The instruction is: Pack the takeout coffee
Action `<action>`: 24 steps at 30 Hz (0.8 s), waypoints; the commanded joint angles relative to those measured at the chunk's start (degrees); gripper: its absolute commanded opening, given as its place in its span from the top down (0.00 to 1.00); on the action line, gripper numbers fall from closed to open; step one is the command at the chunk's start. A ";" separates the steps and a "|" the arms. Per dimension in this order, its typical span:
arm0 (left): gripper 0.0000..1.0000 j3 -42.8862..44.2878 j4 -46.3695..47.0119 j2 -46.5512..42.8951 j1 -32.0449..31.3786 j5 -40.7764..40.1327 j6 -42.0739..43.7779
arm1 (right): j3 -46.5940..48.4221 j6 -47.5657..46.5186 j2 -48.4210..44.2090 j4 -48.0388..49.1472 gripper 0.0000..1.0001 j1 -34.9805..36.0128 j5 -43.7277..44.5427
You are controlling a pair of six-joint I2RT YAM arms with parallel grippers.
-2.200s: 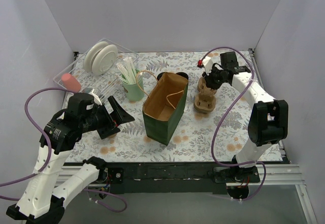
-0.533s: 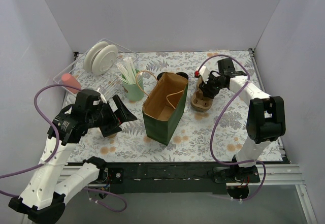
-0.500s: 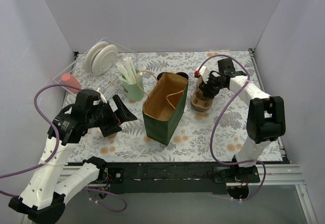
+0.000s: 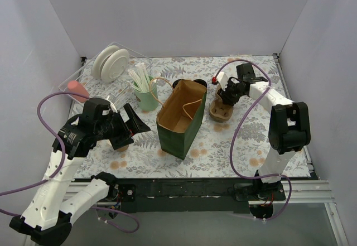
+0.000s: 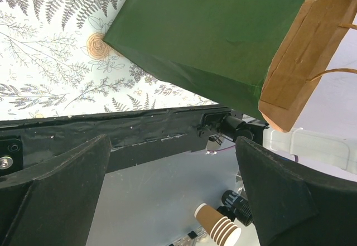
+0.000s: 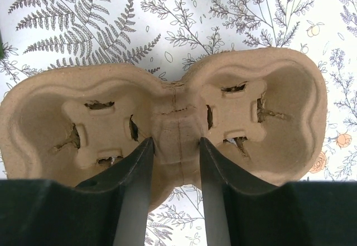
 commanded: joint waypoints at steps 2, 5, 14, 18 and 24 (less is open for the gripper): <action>0.05 0.33 -0.22 0.00 0.21 -0.55 0.81 | 1.85 0.76 -0.35 0.42 0.65 0.53 1.75; 0.05 0.24 0.04 0.17 0.21 -0.64 0.99 | 2.02 1.54 -1.49 0.51 0.69 0.62 2.97; 0.05 0.50 0.39 0.35 0.21 -0.72 1.08 | 3.52 4.27 -3.86 0.16 0.70 0.53 6.22; 0.05 0.24 0.74 0.17 0.21 -0.64 0.99 | 4.22 5.06 -4.65 -0.63 0.70 0.62 7.28; 0.05 1.29 1.01 1.22 0.13 -0.99 1.16 | 6.16 8.57 -6.67 -3.44 0.72 0.53 8.25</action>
